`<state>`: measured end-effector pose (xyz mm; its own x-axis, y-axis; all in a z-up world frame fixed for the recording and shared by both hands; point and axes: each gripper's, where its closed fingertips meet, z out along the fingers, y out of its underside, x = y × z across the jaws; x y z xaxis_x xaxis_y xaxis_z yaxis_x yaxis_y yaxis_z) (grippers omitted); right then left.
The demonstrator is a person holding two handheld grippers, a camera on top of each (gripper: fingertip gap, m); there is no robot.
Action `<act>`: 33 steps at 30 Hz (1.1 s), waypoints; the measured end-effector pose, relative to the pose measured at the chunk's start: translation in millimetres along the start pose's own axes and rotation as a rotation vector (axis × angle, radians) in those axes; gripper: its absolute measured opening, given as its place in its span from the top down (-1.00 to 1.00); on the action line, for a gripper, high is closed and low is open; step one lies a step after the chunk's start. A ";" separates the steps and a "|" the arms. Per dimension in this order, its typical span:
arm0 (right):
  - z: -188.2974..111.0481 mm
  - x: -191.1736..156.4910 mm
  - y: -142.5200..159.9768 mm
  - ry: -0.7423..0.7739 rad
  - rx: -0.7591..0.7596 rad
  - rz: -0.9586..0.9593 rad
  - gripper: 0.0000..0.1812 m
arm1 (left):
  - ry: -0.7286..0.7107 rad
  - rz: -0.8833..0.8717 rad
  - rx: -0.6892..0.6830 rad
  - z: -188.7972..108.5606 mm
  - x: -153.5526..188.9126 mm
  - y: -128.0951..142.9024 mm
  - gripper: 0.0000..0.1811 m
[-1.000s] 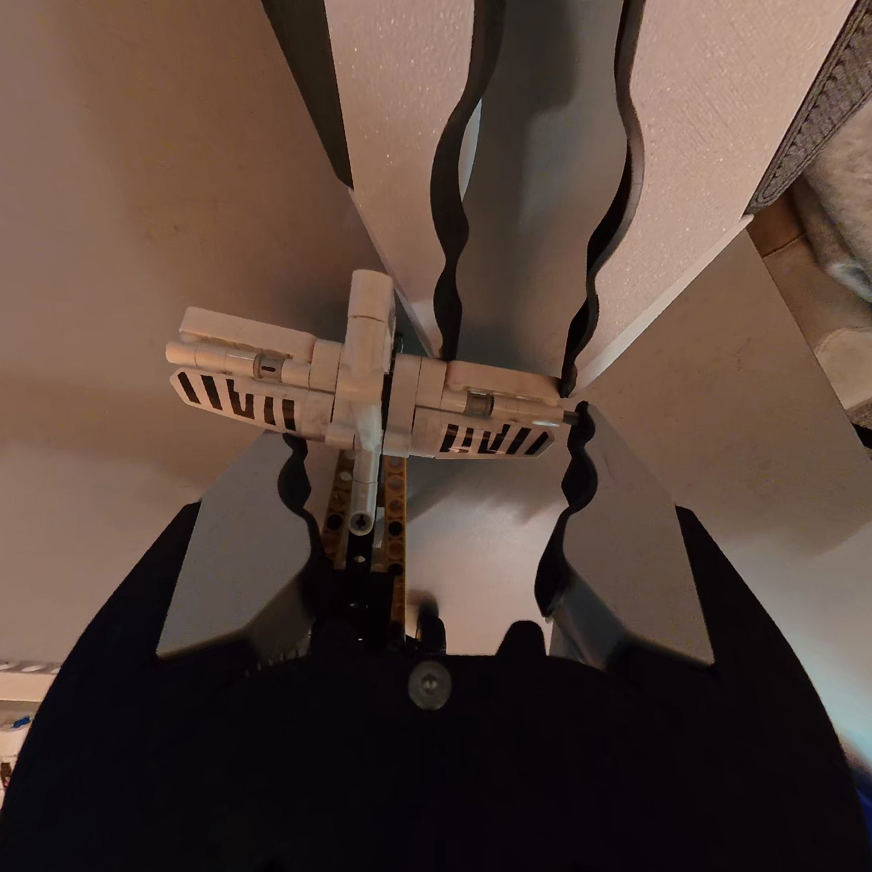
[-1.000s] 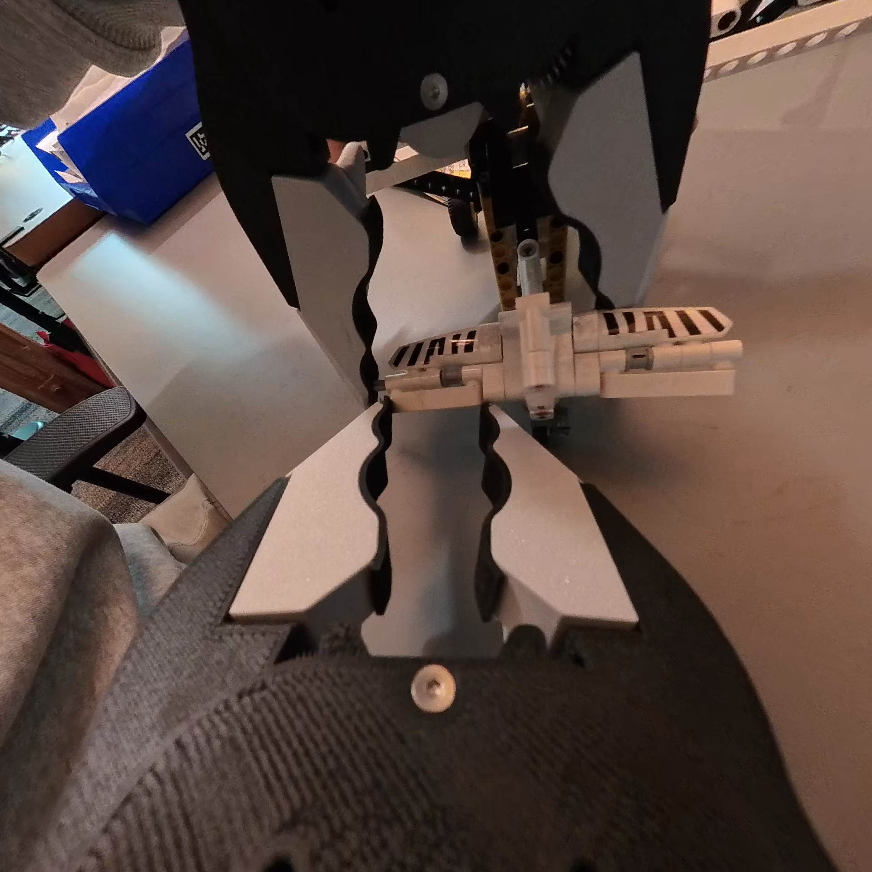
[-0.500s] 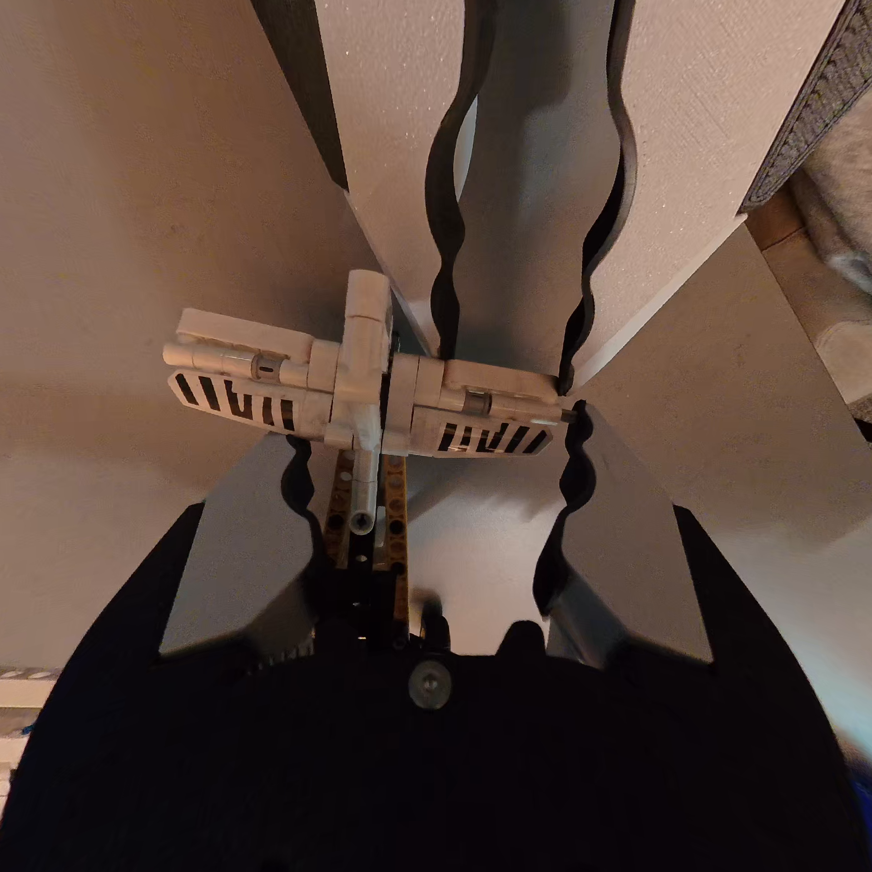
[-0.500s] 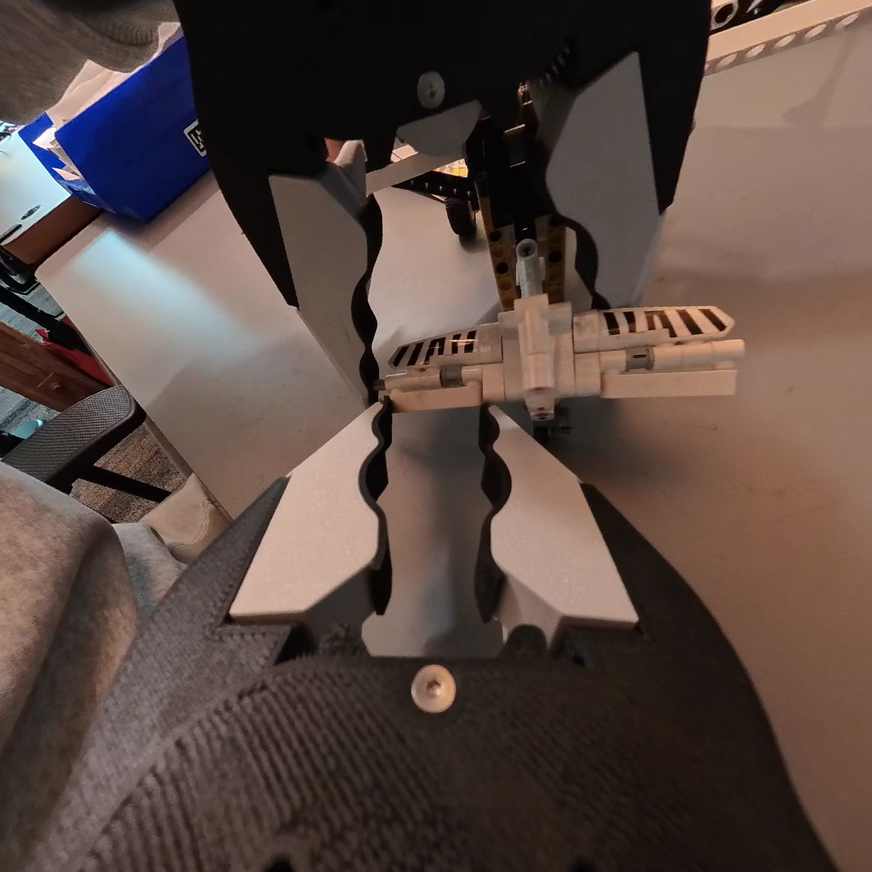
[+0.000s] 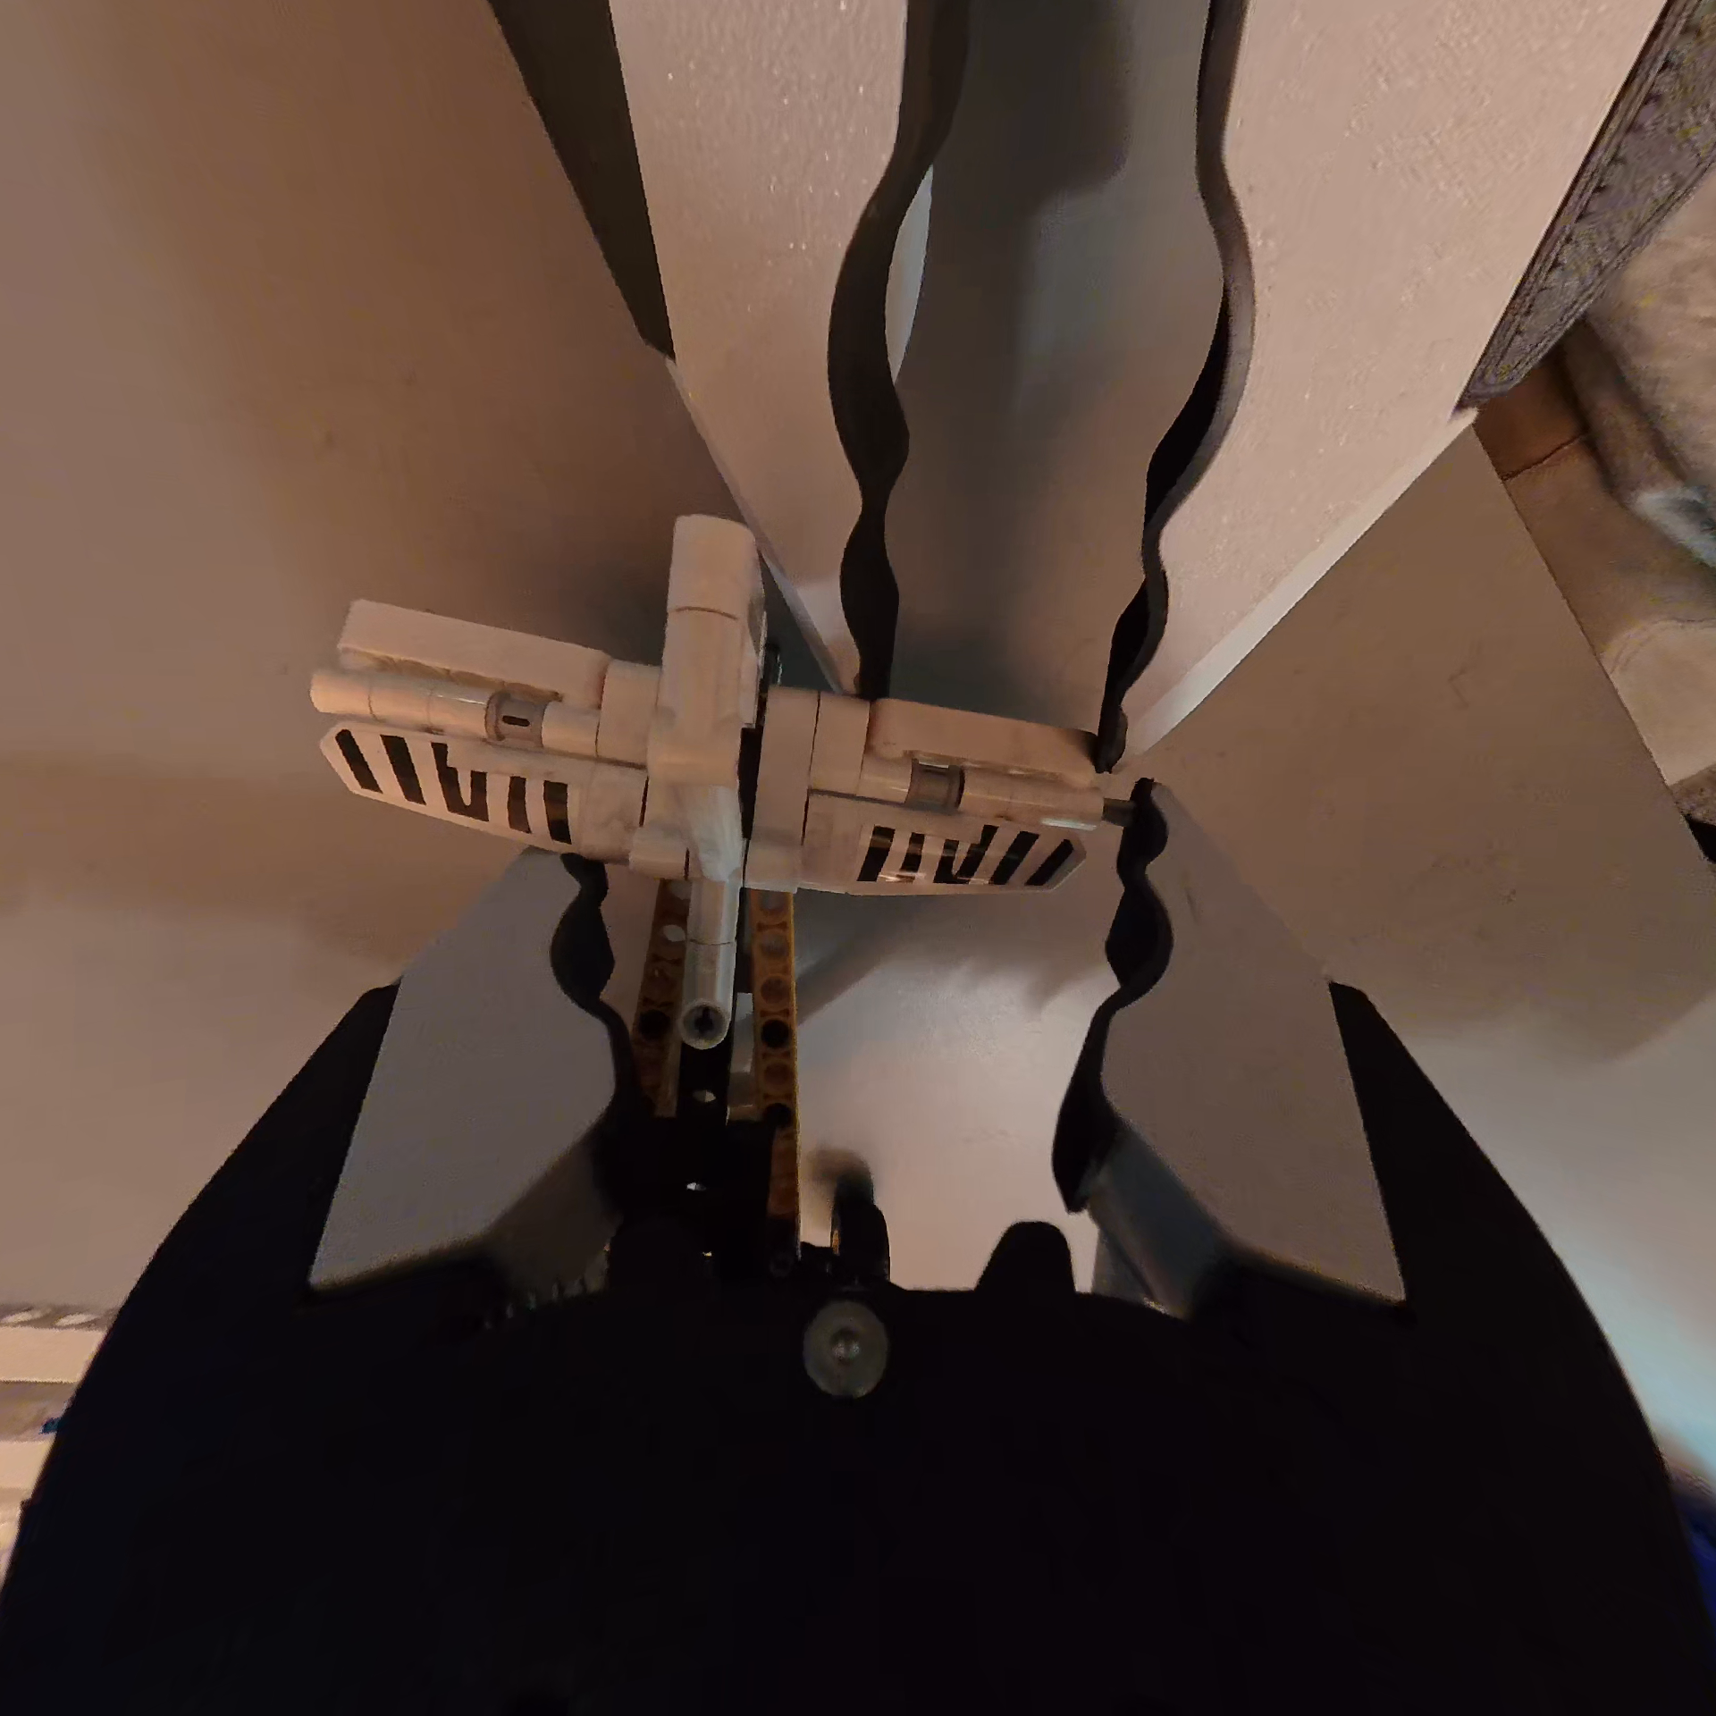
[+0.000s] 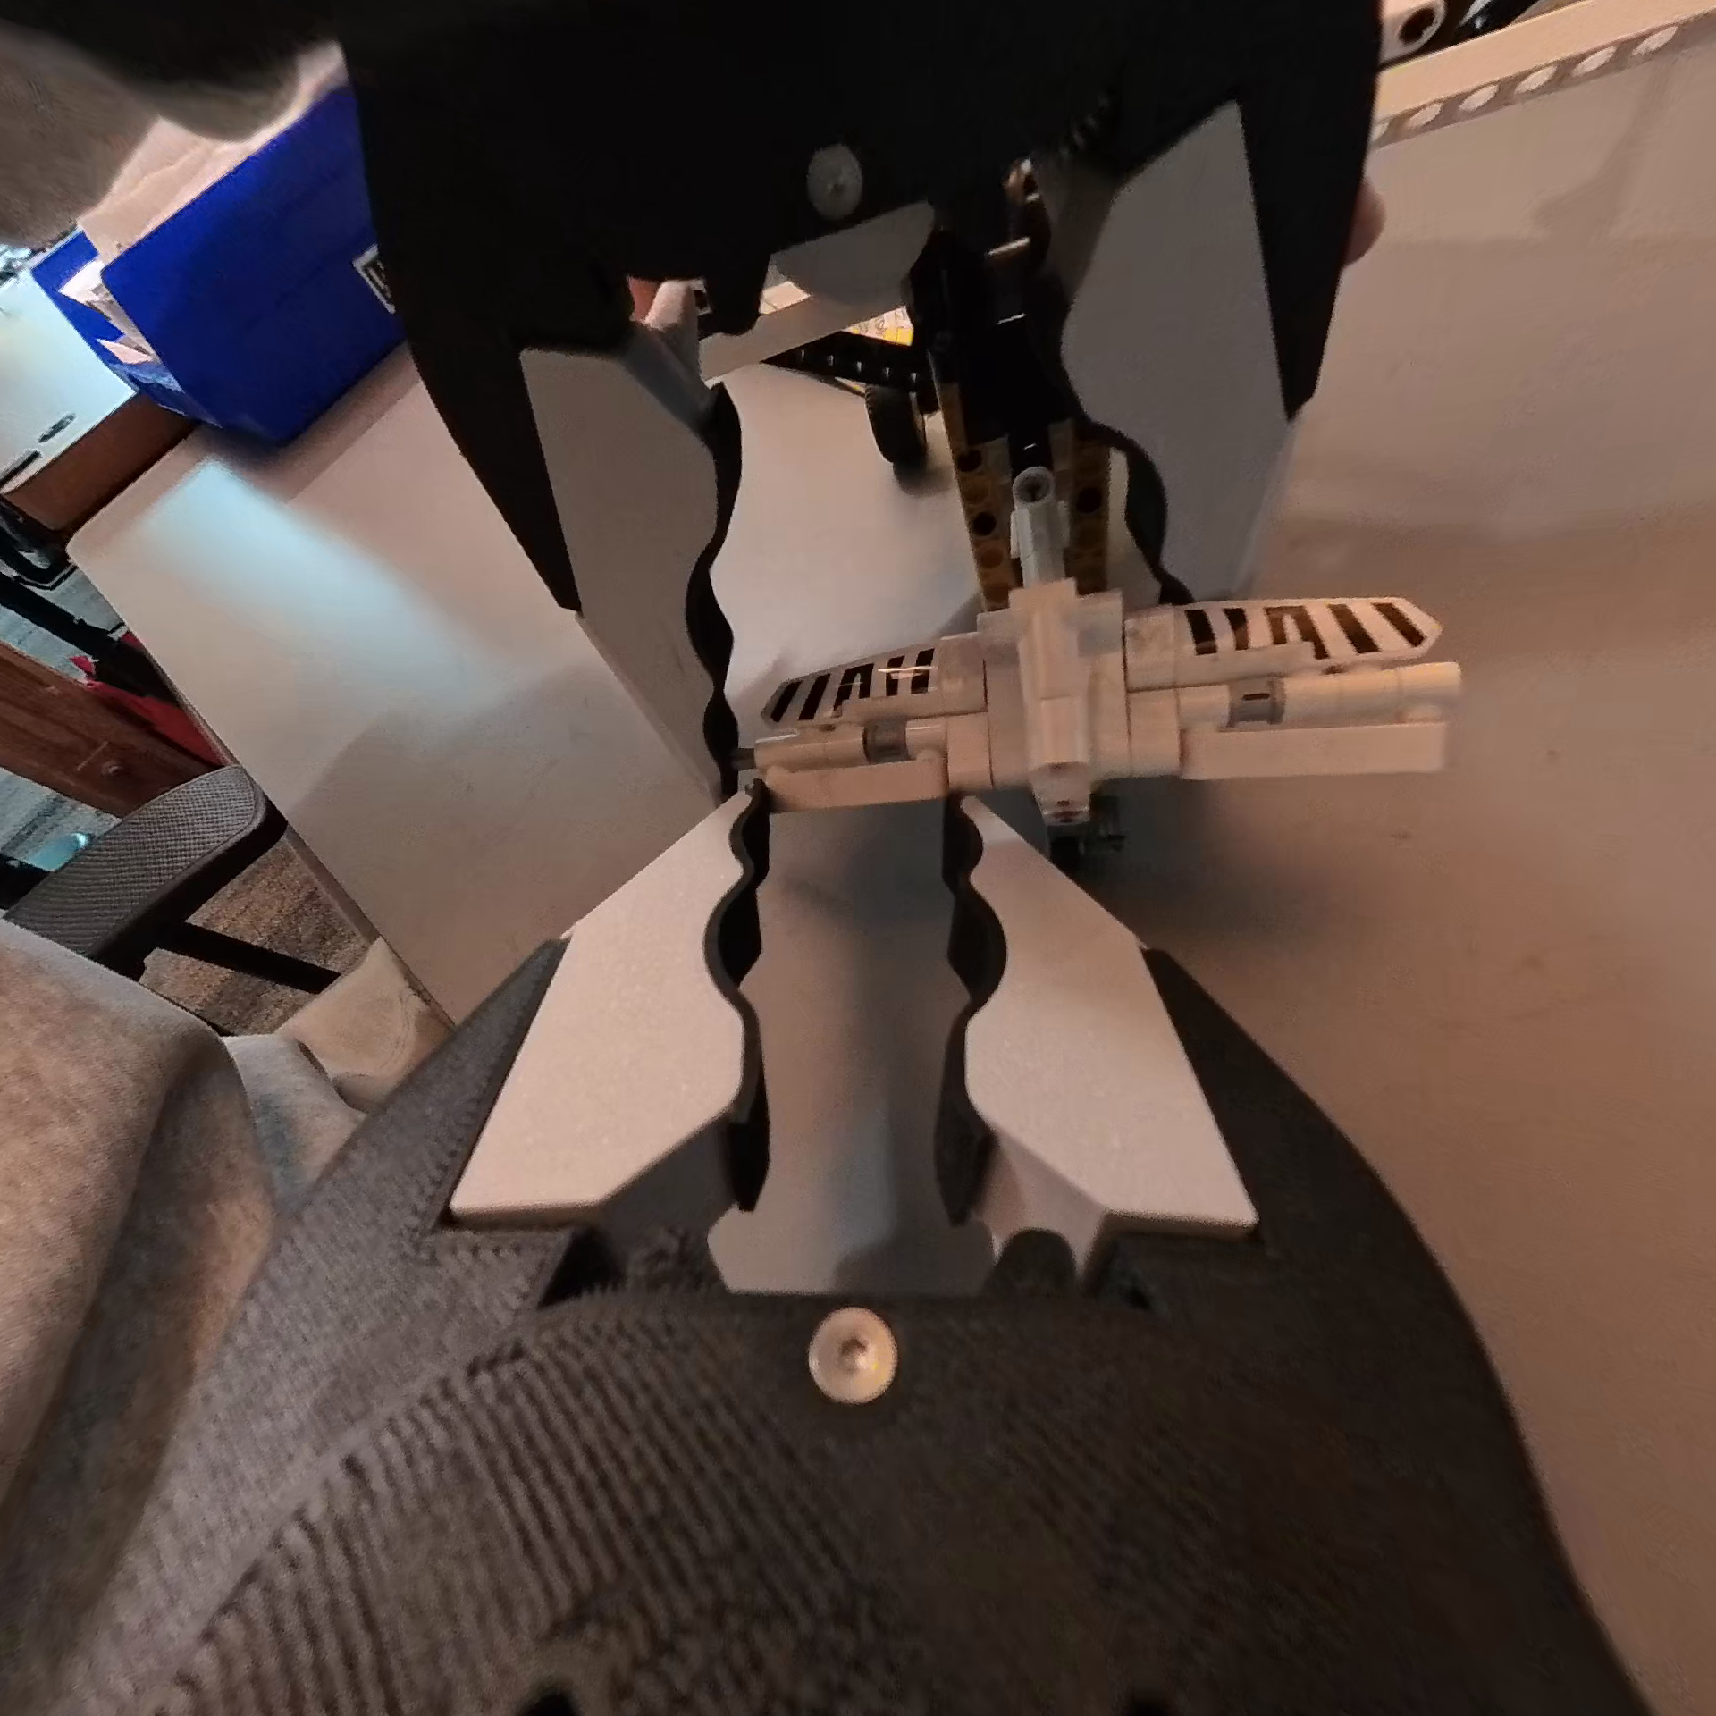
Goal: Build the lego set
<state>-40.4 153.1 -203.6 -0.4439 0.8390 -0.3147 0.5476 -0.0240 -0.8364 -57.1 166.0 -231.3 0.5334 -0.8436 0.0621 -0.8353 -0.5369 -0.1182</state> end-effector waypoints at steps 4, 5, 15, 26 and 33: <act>-4.1 2.2 0.6 0.007 -0.014 -0.024 0.59 | 0.006 -0.017 0.025 -2.0 0.2 -2.4 -0.23; -5.8 4.6 0.5 0.020 -0.015 -0.032 0.57 | -0.001 -0.017 0.023 -2.0 -0.6 -2.0 -0.26; -61.4 57.6 -21.3 0.115 0.154 -0.043 0.49 | -0.045 -0.047 0.092 -13.6 -3.2 -9.1 -0.27; -41.5 68.5 -21.4 0.043 0.062 -0.182 0.08 | -0.083 -0.042 0.112 -16.2 -5.7 -13.3 -0.21; -40.0 57.2 -18.6 -0.324 -0.016 0.083 0.08 | -0.099 -0.032 0.133 -16.2 -6.6 -15.1 -0.21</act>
<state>-47.7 223.3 -188.0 -0.5981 0.6184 -0.5098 0.6014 -0.0740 -0.7955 -50.1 179.5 -213.8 0.5752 -0.8175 -0.0288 -0.7964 -0.5515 -0.2483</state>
